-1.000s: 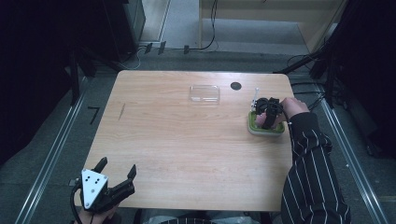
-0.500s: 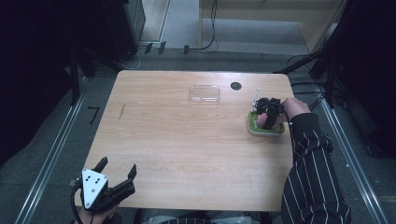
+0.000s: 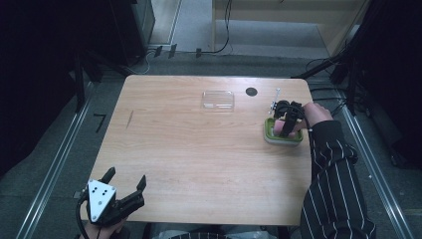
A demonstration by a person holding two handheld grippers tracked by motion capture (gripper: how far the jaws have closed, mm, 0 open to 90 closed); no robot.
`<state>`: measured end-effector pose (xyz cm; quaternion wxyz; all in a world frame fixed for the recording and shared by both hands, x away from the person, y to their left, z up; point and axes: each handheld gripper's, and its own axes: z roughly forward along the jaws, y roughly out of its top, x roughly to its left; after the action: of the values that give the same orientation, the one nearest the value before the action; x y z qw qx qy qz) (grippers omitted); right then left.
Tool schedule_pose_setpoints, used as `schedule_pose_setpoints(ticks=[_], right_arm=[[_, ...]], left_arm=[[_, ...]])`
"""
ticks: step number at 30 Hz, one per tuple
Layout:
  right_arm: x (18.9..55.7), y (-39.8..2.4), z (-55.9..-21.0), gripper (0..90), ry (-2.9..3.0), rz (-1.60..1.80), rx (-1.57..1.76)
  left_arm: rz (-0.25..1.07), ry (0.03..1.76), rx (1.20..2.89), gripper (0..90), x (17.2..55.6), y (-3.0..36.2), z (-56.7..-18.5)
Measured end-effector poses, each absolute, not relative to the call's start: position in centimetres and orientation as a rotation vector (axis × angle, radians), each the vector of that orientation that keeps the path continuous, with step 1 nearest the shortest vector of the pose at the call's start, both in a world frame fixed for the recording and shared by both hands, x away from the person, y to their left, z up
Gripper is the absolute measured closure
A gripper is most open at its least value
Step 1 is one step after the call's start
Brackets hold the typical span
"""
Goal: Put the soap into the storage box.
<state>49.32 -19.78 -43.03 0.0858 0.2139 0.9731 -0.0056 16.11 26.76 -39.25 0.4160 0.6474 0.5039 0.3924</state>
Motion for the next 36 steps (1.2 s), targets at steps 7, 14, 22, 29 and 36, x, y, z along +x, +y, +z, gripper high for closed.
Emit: schedule_pose_setpoints(ticks=[7, 14, 22, 29, 36], right_arm=[[48.8, -20.0, -42.6, 13.1, 2.912, 0.011, 0.756], [48.1, -19.7, -42.2, 2.8, 2.926, 0.036, 0.858], [47.1, -18.9, -41.6, 2.6, 2.899, 0.048, 0.934], [45.9, -18.7, -41.2, 2.4, 2.850, 0.065, 1.020], [44.2, -18.3, -41.0, 2.4, 2.827, 0.056, 1.051]], left_arm=[[0.980, 1.254, 1.629, 13.3, 16.3, 26.6, -39.3], [0.973, 1.242, 1.637, 13.4, 16.6, 26.4, -39.2], [0.968, 1.232, 1.642, 13.4, 16.8, 26.2, -39.2], [0.963, 1.222, 1.647, 13.4, 17.0, 26.1, -39.2], [0.957, 1.216, 1.650, 13.4, 17.1, 25.9, -39.2]])
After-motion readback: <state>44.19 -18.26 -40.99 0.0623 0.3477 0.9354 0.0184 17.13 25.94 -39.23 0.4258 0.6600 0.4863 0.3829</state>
